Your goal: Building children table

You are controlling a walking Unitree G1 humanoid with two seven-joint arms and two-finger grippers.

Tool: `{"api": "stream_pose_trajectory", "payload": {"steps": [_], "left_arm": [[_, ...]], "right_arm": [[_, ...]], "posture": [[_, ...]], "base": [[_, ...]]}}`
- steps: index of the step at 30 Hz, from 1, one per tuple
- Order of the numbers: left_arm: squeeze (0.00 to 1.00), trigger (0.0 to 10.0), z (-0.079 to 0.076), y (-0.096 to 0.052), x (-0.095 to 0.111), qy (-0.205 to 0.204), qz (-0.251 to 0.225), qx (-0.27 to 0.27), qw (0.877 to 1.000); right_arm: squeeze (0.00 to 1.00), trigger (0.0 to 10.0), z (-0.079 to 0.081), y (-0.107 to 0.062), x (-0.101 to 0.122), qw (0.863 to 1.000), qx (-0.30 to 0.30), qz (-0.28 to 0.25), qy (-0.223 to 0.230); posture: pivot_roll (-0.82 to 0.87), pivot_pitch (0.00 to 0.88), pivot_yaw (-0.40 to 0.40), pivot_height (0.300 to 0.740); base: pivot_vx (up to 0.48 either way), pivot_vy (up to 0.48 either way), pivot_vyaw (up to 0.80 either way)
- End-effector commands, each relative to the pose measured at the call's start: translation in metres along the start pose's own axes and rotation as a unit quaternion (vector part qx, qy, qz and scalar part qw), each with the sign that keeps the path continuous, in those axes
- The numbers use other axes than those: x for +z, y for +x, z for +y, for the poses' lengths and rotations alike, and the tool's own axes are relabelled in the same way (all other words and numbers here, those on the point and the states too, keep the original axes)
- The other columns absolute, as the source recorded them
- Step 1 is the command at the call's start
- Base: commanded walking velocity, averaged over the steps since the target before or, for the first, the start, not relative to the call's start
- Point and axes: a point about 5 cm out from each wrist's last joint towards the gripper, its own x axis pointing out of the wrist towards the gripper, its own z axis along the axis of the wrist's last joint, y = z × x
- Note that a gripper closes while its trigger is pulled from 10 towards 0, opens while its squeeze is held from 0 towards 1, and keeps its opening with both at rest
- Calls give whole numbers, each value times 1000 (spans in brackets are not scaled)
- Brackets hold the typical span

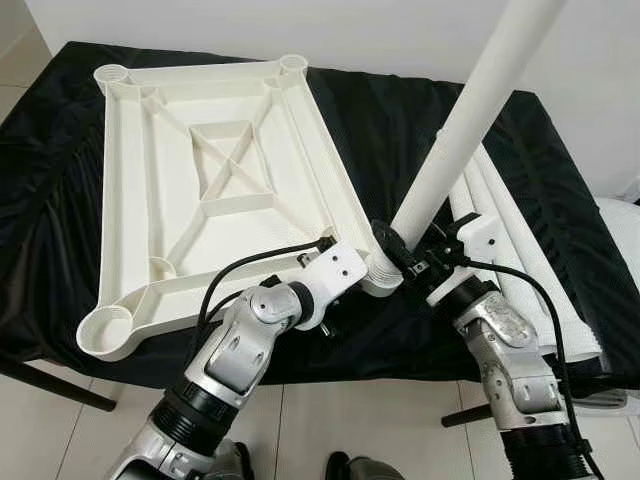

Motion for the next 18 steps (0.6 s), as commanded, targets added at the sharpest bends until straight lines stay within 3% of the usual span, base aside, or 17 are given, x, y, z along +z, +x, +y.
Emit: {"api": "stream_pose_trajectory", "payload": {"steps": [1,18], "left_arm": [[0,10000,-2,2,6,-1,-12,46,999],[0,10000,2,5,12,-6,-18,58,998]], "right_arm": [[0,10000,4,-17,-43,993,-31,113,24],[0,10000,6,-21,-37,987,-129,87,28]], "posture": [[-85,191,-60,740],[-95,194,-63,740]], "base": [[0,0,0],[0,0,0]]}}
